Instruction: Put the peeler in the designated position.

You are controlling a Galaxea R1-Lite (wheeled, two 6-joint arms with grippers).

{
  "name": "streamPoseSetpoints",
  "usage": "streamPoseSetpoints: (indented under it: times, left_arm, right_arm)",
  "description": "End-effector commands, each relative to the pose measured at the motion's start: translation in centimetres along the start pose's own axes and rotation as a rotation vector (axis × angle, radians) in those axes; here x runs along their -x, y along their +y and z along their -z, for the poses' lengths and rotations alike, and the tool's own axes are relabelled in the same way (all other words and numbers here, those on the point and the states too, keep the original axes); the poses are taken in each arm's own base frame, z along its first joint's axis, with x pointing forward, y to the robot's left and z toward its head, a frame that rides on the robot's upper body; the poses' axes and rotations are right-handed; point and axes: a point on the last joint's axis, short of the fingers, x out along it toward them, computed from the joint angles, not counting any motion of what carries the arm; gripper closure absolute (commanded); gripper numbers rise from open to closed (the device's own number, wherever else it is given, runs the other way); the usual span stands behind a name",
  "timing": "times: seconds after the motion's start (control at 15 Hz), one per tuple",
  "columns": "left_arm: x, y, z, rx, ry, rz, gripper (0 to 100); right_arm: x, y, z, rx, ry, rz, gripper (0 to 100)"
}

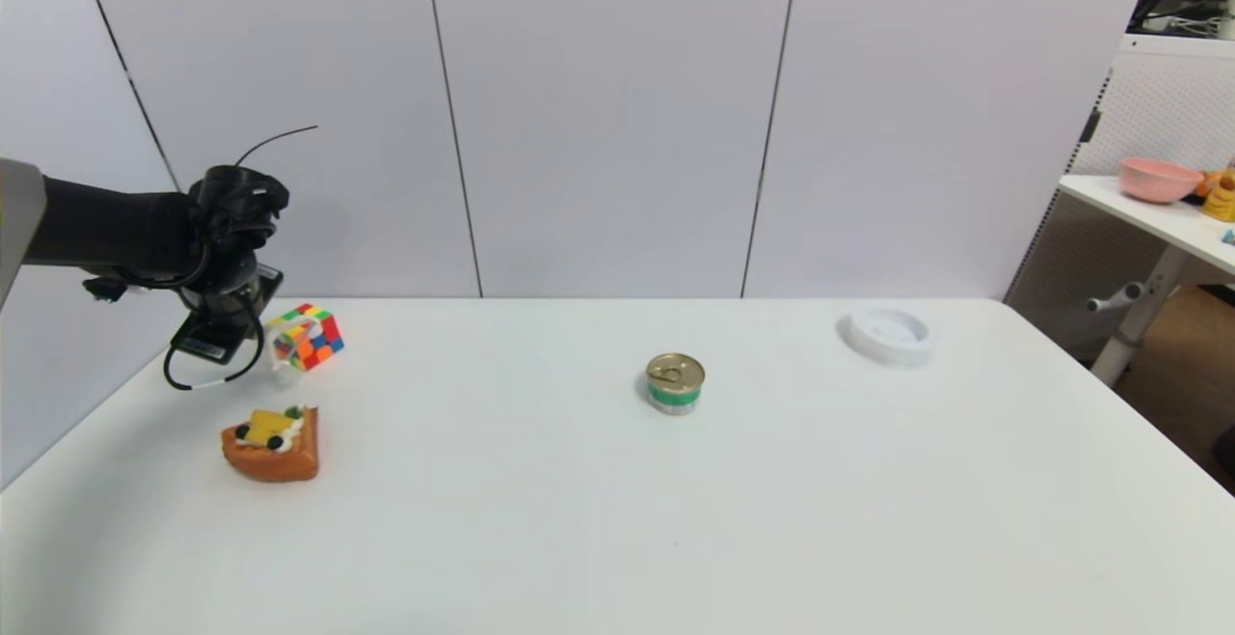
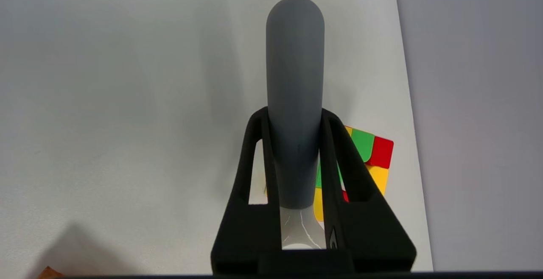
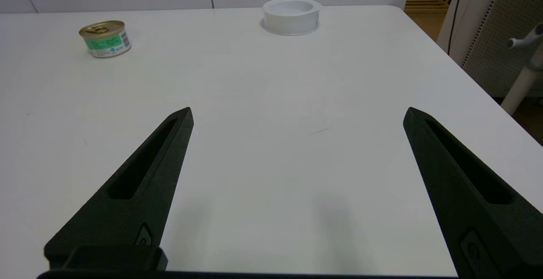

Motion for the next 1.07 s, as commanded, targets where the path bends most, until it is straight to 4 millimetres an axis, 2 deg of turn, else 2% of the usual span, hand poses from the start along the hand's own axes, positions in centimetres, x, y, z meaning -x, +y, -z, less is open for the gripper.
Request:
streamPoseSetpoints:
  times: [0.07, 0.33, 0.4, 0.73, 0.87, 1.07]
  left_arm:
    - [0.4, 0.0, -0.3, 0.009, -0.006, 0.005, 100]
    - [0.7, -0.1, -0.4, 0.014, -0.01, 0.012, 100]
    - [0.7, -0.1, -0.5, 0.015, -0.011, 0.014, 0]
    - [1.2, -0.1, -0.7, 0.016, -0.011, 0.02, 0]
    - [2.2, -0.3, -1.4, 0.017, -0.023, 0.044, 0]
    - [5.8, -0.6, -3.5, -0.056, -0.064, 0.125, 0]
  right_arm:
    - [0.0, 0.0, 0.0, 0.0, 0.003, -0.001, 0]
    - [0.0, 0.0, 0.0, 0.0, 0.003, -0.001, 0]
    - [0.0, 0.0, 0.0, 0.0, 0.003, 0.0, 0]
    - [0.0, 0.0, 0.0, 0.0, 0.003, -0.001, 0]
    - [0.0, 0.0, 0.0, 0.0, 0.003, -0.001, 0]
    - [0.0, 0.0, 0.0, 0.0, 0.003, 0.0, 0]
